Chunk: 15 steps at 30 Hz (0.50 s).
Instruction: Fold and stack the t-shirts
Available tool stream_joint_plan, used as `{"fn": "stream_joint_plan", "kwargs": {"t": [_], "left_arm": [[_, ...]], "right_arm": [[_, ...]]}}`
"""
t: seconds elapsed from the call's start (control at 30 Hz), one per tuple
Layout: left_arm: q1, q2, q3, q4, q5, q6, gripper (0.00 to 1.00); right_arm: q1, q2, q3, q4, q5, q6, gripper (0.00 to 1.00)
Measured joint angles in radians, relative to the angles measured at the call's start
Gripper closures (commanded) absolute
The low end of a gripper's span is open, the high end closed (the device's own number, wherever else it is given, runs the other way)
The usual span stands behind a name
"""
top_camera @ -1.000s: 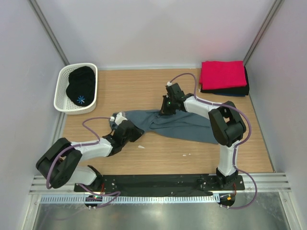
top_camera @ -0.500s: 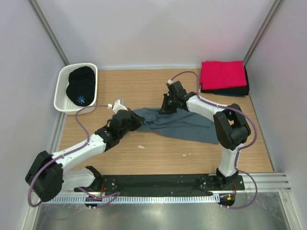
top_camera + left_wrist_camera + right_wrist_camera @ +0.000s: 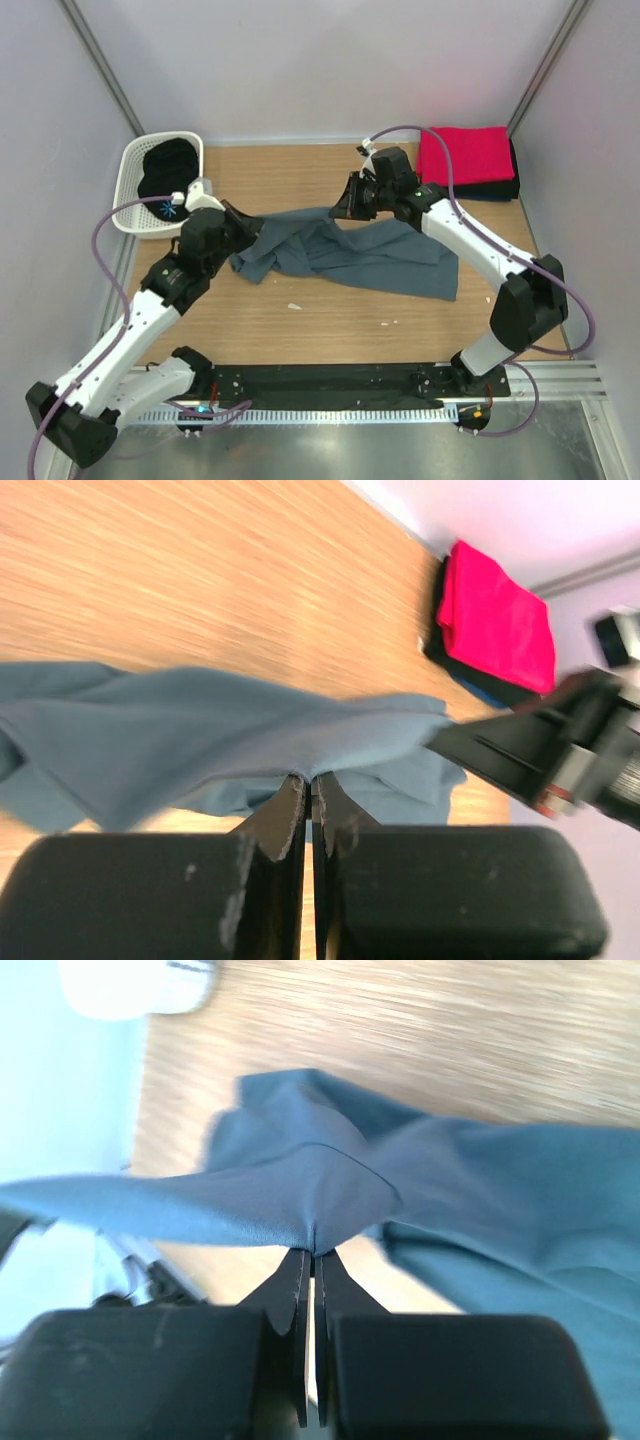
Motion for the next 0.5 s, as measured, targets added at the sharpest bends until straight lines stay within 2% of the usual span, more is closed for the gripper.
{"fn": "stream_joint_plan", "kwargs": {"t": [0.27, 0.4, 0.5], "left_arm": [[0.028, -0.184, 0.044, -0.158, 0.003, 0.011, 1.00], [0.027, -0.255, 0.081, -0.232, -0.003, 0.019, 1.00], [0.024, -0.270, 0.163, -0.296, -0.004, 0.044, 1.00]], "right_arm": [[0.009, -0.191, 0.031, -0.045, -0.068, 0.005, 0.99], [0.019, -0.240, 0.039, -0.049, -0.076, 0.004, 0.99], [0.026, -0.253, 0.045, -0.049, -0.096, 0.005, 0.99]]}}
